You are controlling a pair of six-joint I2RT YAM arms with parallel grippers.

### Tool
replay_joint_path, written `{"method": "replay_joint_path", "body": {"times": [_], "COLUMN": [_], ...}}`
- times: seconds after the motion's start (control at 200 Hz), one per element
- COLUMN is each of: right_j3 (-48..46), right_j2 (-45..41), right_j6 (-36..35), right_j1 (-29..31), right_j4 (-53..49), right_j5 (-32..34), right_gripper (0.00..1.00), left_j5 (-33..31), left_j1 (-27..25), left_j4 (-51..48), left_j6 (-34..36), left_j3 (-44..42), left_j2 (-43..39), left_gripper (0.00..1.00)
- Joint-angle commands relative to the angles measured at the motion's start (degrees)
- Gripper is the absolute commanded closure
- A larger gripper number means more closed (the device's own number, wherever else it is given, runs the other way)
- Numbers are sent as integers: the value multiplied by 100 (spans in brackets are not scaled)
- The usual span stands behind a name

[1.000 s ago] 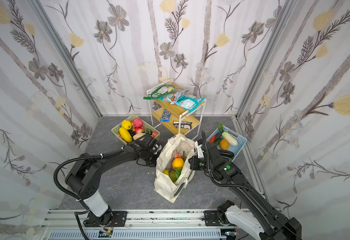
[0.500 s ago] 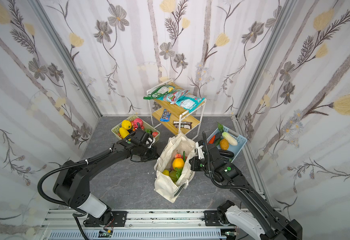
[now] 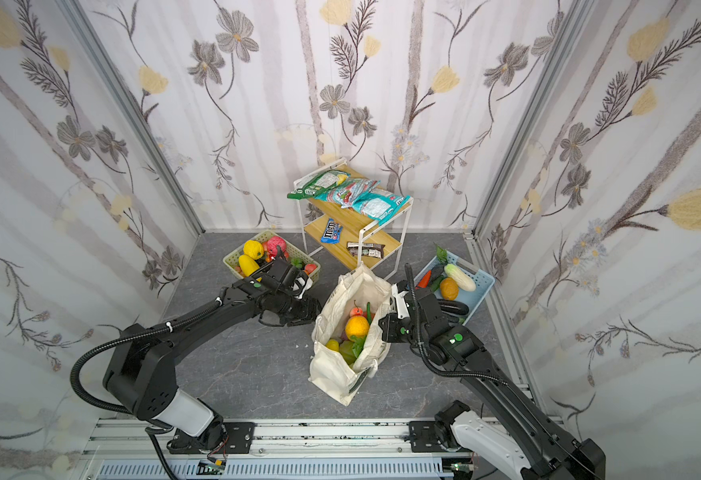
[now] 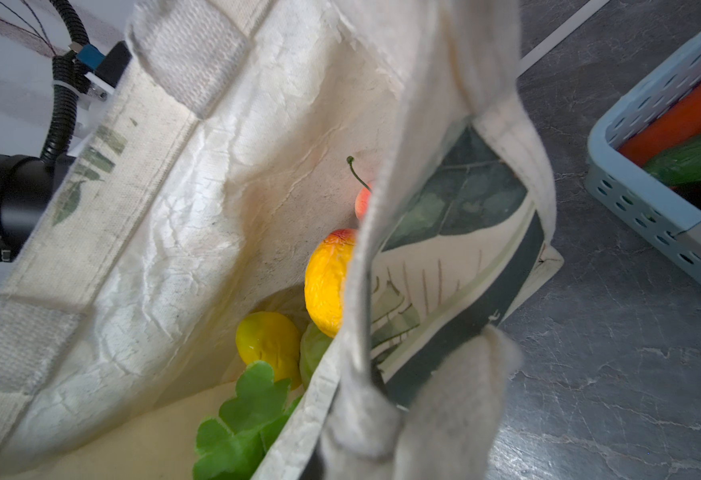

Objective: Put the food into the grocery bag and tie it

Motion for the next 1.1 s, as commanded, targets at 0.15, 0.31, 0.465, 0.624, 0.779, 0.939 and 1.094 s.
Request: {"method": "replay_joint_path", "body": {"times": [0.15, 0.31, 0.465, 0.624, 0.779, 0.939, 1.094], "right_j3": [-50, -21, -39, -18, 20, 36, 44], "right_j2": [28, 55, 51, 45, 48, 36, 41], "right_j6": [62, 54, 66, 74, 70, 51, 47], "right_j1": [-2, -1, 0, -4, 0, -3, -1], "right_j4": [108, 115, 114, 81, 27, -17, -26], "right_j5": [122, 128, 138, 163, 182, 208, 215], "right_gripper": [92, 91, 92, 92, 91, 92, 91], "left_j5": [351, 828, 939, 979, 777, 398, -11], "left_j1": [-47, -139, -203, -197, -179, -37, 163], "left_j4": [-38, 423, 742, 1047, 964, 605, 153], "left_j6": [78, -228, -494, -818, -835, -660, -417], "left_j3": [-105, -260, -375, -470, -400, -253, -102], "left_j2": [100, 391, 555, 629, 586, 365, 92], "left_gripper": [35, 43, 51, 70, 86, 99, 100]}}
